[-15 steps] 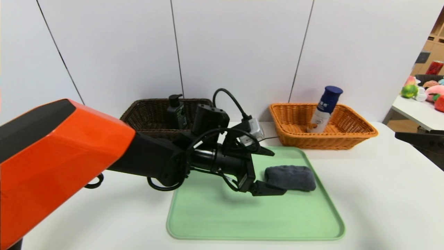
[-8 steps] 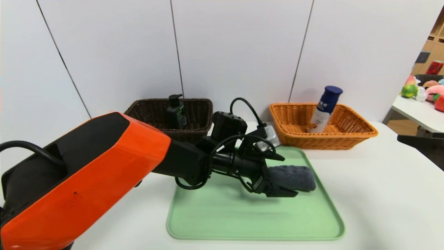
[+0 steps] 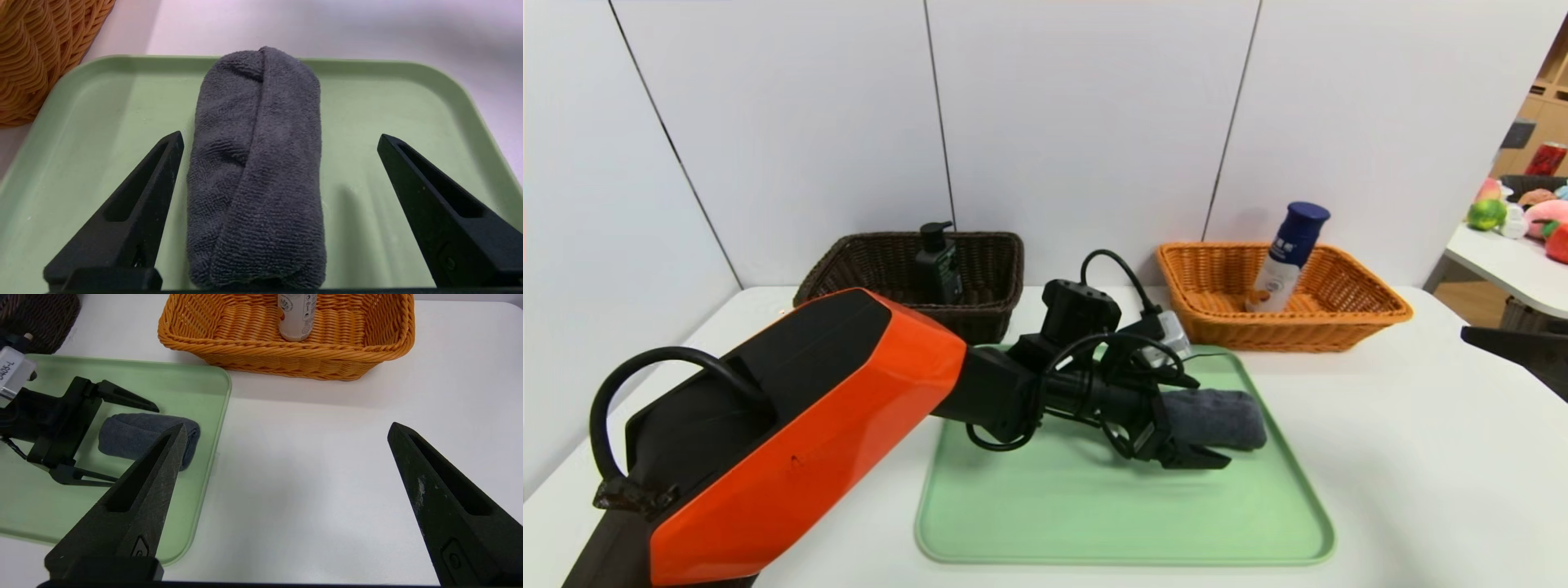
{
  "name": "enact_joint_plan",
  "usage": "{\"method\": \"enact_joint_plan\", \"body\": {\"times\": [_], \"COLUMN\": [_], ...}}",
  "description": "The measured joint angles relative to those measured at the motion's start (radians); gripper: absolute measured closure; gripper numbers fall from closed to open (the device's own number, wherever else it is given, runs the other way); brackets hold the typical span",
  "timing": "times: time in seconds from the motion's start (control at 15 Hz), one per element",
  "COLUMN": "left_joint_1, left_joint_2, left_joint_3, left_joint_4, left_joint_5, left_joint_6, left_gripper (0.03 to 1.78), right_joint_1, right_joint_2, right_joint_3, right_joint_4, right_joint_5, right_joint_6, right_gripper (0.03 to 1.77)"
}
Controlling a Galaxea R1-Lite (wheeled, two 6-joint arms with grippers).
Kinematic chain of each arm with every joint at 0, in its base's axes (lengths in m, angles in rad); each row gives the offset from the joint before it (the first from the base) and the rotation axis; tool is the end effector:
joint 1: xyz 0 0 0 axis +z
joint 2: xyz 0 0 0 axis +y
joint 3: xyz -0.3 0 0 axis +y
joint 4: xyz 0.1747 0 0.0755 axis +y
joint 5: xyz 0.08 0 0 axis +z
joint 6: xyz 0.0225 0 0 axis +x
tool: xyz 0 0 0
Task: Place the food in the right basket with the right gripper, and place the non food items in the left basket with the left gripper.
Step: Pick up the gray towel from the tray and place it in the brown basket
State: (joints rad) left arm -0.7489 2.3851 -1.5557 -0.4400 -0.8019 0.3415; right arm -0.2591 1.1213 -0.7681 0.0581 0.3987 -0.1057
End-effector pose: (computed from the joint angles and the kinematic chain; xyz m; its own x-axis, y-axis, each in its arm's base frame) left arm 0.3408 -0.3389 0.0917 -0.0181 -0.9644 -0.2640 0.9981 -0.0332 0.0528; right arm 0.1492 -0.0305 0.2403 0.9160 0.1588 -0.3684 -0.1480 0.9873 0.0576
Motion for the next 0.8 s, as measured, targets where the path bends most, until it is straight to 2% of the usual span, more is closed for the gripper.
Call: {"method": "enact_joint_plan", "body": {"times": [0.47, 0.6, 0.8], "left_joint_1": [-0.003, -0.003, -0.006], "left_joint_2": [0.024, 0.027, 0.029], "left_joint_3": [-0.021, -0.023, -0.027], "left_joint_4": [0.000, -0.006, -0.009], "left_joint_5": [0.016, 0.021, 0.025], "left_joint_6": [0.005, 0.005, 0.007], "left_gripper": [0.12, 0.46, 0.87], "right_joint_1": [0.000, 0.000, 0.000], "right_joint_2": [-0.003, -0.005, -0.011], "right_joint_3": [0.007, 0.007, 0.007], "right_joint_4": [-0.001, -0.001, -0.002], "right_joint_5": [0.003, 0.003, 0.005], "right_joint_6": [0.000, 0.000, 0.000], "right_gripper": [0.11, 0.10, 0.10]}}
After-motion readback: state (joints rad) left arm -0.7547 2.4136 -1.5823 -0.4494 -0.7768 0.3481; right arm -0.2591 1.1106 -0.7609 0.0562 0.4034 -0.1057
